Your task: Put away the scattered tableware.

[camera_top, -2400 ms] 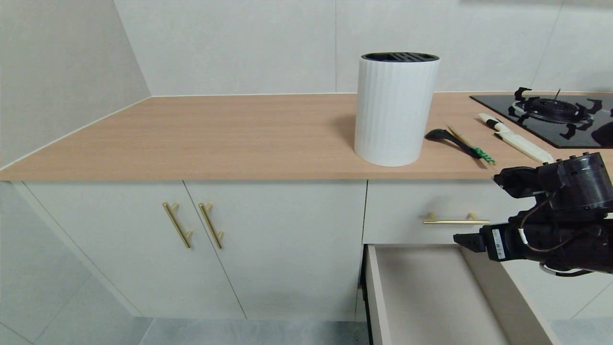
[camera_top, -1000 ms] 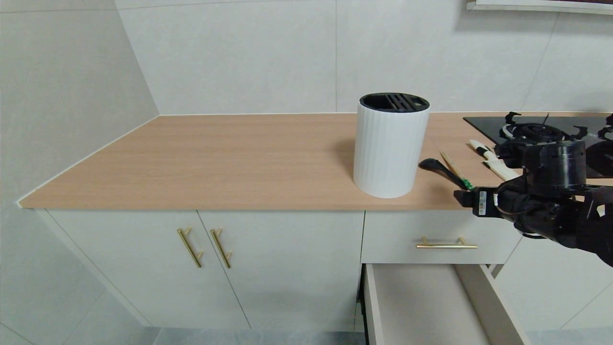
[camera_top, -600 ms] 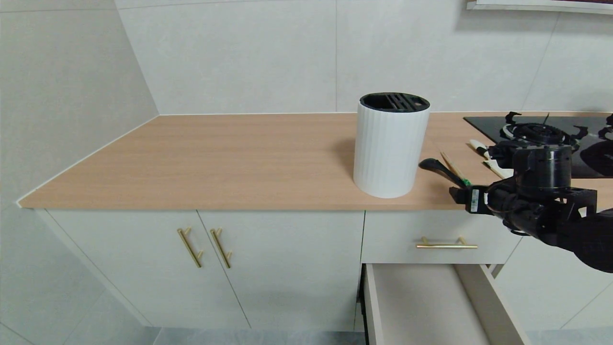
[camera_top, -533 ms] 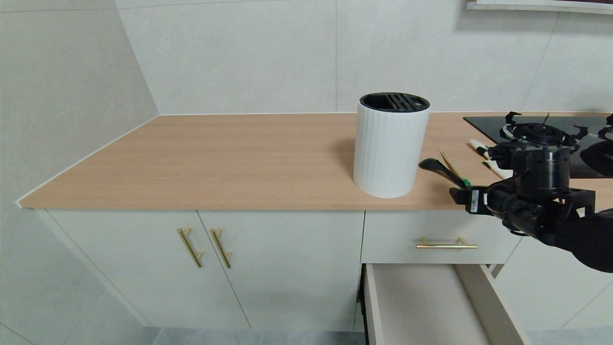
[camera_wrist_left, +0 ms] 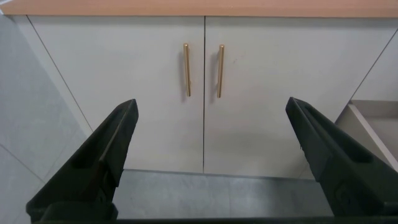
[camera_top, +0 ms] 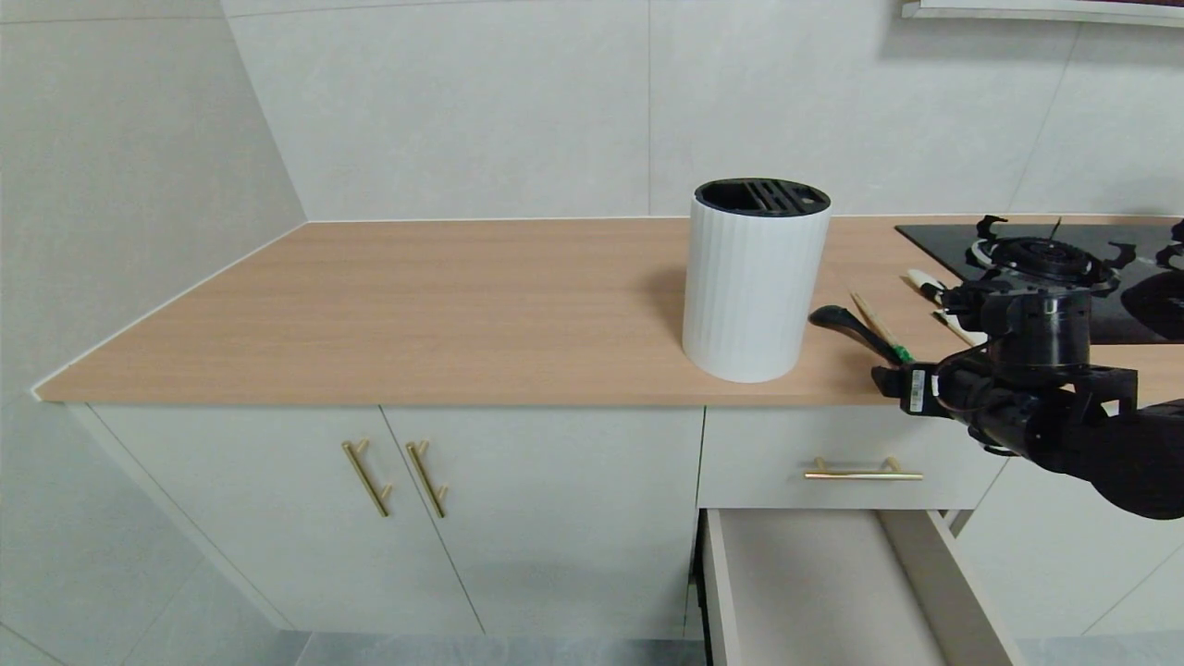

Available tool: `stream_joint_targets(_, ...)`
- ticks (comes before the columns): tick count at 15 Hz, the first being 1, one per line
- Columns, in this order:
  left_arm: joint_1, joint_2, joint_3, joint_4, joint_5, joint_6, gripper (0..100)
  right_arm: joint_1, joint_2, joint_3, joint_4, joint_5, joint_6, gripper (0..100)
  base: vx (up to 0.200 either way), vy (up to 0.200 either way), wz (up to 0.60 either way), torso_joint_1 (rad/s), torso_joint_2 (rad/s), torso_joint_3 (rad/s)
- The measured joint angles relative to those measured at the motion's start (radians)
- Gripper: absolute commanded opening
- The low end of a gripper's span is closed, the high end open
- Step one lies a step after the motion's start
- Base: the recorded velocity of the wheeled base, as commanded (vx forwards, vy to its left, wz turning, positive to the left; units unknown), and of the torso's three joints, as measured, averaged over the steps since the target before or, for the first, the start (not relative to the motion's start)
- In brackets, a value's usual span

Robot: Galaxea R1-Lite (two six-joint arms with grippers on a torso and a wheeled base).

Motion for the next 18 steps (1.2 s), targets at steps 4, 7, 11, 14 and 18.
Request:
stream_joint_targets(4, 0.0, 0.0, 0.0, 0.0, 0.0, 0.0, 100, -0.001, 0.008, 0.0, -0.026, 0.0, 0.005, 0, 0.0, 0.0, 0.0, 0.0, 0.0, 0.0)
stream_joint_targets(7, 0.0, 0.0, 0.0, 0.0, 0.0, 0.0, 100, -0.001, 0.01, 0.002, -0.027, 0.0, 0.006, 0, 0.0, 0.0, 0.0, 0.0, 0.0, 0.0)
stream_joint_targets(11, 0.0, 0.0, 0.0, 0.0, 0.0, 0.0, 100, -0.001, 0.004, 0.004, -0.024, -0.001, 0.005, 0, 0.0, 0.0, 0.0, 0.0, 0.0, 0.0)
stream_joint_targets(14, 0.0, 0.0, 0.0, 0.0, 0.0, 0.0, 100, 0.0, -0.039, 0.007, -0.007, 0.001, 0.005, 0, 0.0, 0.0, 0.0, 0.0, 0.0, 0.0)
stream_joint_targets(18, 0.0, 0.0, 0.0, 0.0, 0.0, 0.0, 100, 0.003, -0.153, 0.008, 0.119, 0.008, 0.004, 0, 0.0, 0.0, 0.0, 0.0, 0.0, 0.0)
